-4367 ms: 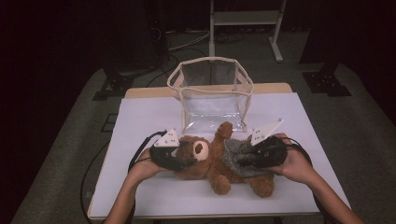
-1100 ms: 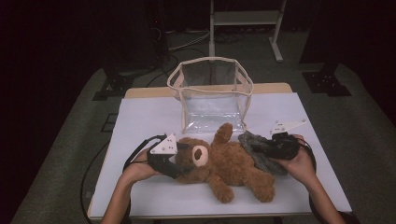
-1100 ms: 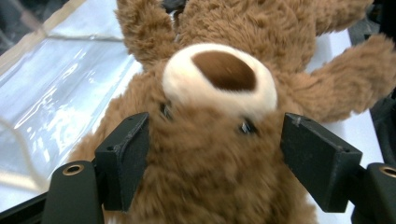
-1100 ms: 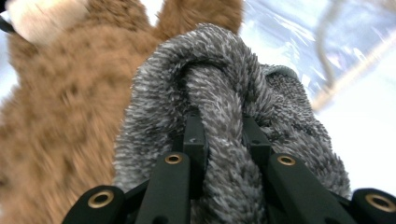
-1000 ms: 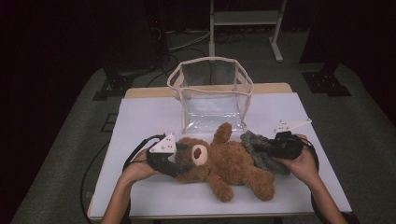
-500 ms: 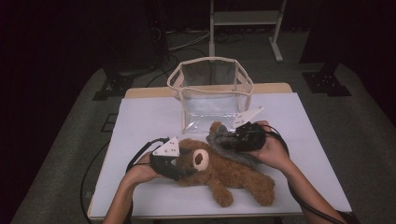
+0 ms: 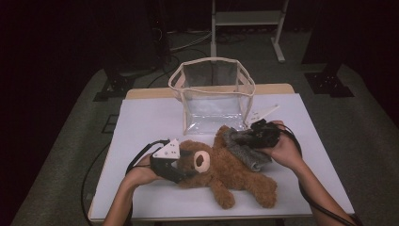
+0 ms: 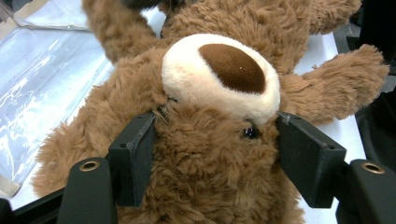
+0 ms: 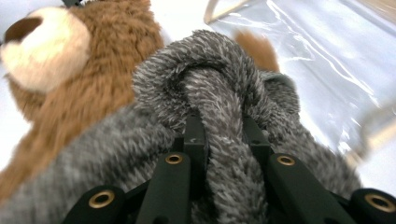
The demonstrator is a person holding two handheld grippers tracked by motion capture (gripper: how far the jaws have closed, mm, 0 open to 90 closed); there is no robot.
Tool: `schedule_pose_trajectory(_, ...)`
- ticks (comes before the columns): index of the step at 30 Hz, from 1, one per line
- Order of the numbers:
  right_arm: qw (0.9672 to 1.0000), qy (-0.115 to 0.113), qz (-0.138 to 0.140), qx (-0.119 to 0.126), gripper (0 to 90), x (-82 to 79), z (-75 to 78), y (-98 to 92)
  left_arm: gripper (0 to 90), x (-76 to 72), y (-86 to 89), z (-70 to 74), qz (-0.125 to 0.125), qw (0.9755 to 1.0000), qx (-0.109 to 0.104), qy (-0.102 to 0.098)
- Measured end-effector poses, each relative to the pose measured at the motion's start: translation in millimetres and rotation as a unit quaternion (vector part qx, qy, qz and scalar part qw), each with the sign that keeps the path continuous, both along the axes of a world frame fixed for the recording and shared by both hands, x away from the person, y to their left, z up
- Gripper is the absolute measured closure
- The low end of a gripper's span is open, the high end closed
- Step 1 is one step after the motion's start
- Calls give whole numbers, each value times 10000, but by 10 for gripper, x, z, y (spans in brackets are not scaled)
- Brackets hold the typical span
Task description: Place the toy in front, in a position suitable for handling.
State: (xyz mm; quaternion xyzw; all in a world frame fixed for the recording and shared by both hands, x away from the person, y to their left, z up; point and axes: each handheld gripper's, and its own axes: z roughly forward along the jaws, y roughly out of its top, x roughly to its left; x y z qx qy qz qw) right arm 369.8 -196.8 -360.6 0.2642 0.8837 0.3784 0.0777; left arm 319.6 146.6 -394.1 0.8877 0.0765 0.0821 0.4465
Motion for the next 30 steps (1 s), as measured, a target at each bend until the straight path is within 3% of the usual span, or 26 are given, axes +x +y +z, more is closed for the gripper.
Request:
schedule_pose_trajectory(8,9984,-67,-436,346,761,-239,121,-608,309,16,-4,-6,65,10000,-29,10)
schedule_pose_trajectory(12,9973,-215,-567,423,761,-358,206,-777,309,26,-4,-4,78,10000,-18,7)
schedule_pose_trajectory(17,9978,-142,-414,507,761,-387,144,-719,310,30,-3,-7,84,10000,-28,20)
schedule_pose_trajectory(23,9987,20,-364,353,761,-247,-124,-532,310,29,11,-13,92,9999,-54,41)
schedule_pose_trajectory(30,9962,266,-677,468,761,-148,-323,-722,309,35,15,-14,97,9999,-50,48)
